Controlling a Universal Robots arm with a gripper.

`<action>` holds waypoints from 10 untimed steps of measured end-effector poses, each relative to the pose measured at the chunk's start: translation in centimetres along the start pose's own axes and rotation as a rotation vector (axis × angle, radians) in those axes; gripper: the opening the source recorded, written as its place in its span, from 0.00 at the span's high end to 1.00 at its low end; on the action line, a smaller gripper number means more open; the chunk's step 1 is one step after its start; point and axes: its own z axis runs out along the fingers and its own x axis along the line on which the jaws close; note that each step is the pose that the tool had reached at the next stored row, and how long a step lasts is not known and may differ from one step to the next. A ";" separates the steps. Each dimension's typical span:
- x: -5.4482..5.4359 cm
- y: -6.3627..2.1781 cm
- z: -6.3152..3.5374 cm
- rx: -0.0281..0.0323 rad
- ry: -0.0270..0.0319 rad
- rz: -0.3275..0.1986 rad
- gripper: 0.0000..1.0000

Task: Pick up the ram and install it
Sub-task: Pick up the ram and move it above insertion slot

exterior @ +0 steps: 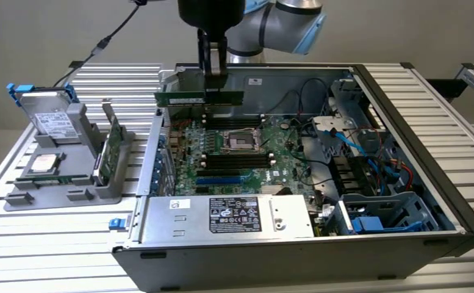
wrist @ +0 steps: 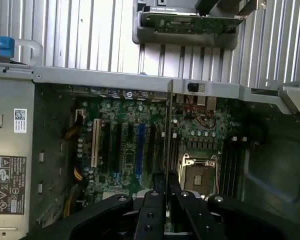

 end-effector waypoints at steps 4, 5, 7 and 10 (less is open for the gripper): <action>-0.2 -1.84 0.50 -0.0001 0.0018 0.000 0.87; -0.2 -2.30 0.64 -0.0002 0.0025 0.000 0.87; -0.4 -3.23 0.93 -0.0003 0.0039 0.000 0.87; -0.6 -4.41 1.35 -0.0004 0.0053 0.000 0.87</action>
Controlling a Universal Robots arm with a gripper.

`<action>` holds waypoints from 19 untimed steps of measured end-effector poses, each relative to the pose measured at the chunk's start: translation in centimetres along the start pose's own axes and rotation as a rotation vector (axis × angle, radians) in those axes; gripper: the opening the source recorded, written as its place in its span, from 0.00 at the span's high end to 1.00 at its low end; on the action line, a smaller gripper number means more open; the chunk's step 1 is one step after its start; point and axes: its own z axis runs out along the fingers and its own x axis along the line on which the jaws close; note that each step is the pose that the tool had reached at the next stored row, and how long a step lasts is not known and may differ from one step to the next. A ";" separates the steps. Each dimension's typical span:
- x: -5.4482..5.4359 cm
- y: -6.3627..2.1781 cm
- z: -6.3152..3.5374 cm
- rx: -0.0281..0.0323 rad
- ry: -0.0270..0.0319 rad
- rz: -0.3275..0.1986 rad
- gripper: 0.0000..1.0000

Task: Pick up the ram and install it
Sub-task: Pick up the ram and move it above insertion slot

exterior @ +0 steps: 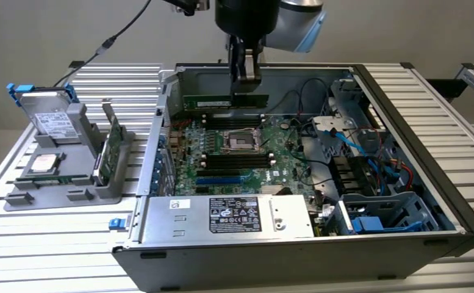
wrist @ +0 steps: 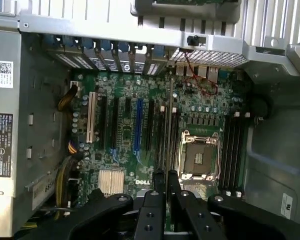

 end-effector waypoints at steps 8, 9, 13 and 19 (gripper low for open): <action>-2.3 -2.35 2.49 0.0000 0.0046 0.003 0.87; -2.4 -2.38 2.66 0.0001 0.0050 0.004 0.87; -3.2 -2.51 3.52 -0.0001 0.0087 0.005 0.87; -4.0 -2.58 4.42 -0.0005 0.0182 0.007 0.87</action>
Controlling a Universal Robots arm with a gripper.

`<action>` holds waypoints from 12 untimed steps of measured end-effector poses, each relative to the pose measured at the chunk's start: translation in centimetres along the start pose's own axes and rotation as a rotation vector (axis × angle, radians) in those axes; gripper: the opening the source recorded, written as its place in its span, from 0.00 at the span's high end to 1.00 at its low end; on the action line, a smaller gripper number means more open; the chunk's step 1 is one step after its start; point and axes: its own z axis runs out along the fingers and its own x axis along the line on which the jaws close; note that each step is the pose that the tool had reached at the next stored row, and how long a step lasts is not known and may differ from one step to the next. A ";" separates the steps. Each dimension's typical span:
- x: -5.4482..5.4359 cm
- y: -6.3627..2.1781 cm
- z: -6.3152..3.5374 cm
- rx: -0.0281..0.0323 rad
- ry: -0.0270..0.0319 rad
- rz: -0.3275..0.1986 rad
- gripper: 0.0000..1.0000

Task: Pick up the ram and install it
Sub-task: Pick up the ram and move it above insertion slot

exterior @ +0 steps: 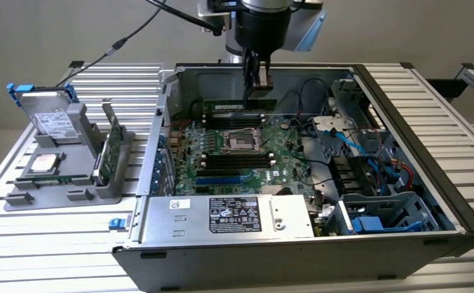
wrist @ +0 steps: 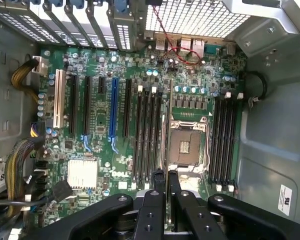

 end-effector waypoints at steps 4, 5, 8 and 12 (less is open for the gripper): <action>-0.4 -0.04 0.53 -0.0003 0.0092 0.002 0.87; -0.5 -0.04 0.63 -0.0005 0.0125 0.003 0.87; -0.7 -0.06 0.94 -0.0010 0.0237 0.005 0.87; -1.0 -0.09 1.29 -0.0020 0.0418 0.006 0.87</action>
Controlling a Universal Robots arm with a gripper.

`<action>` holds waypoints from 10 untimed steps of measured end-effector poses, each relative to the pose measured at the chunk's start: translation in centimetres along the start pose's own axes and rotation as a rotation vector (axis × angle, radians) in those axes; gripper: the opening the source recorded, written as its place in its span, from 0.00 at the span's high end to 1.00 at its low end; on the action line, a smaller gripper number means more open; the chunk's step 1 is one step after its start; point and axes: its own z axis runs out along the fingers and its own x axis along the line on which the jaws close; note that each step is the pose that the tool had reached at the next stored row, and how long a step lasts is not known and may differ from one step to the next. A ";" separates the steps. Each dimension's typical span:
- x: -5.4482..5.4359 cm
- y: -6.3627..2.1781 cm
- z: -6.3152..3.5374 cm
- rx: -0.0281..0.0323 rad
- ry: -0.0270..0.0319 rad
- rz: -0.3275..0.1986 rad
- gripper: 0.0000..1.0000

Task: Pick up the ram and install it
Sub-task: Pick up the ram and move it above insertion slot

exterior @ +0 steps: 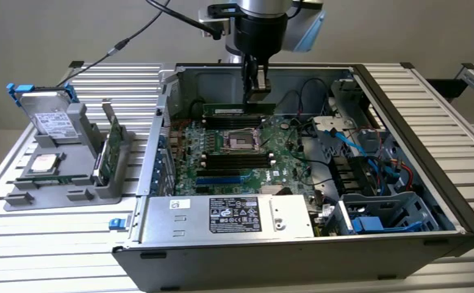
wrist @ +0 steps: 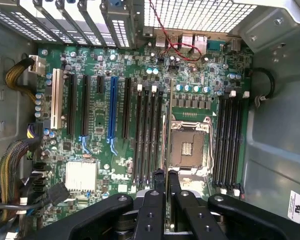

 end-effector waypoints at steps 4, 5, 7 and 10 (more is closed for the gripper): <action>-0.5 -0.03 0.25 -0.0008 0.0155 0.001 0.87; -0.6 -0.04 0.28 -0.0009 0.0180 0.001 0.87; -1.0 -0.06 0.31 -0.0011 0.0223 0.001 0.87; -1.1 -0.06 0.31 -0.0012 0.0226 0.001 0.87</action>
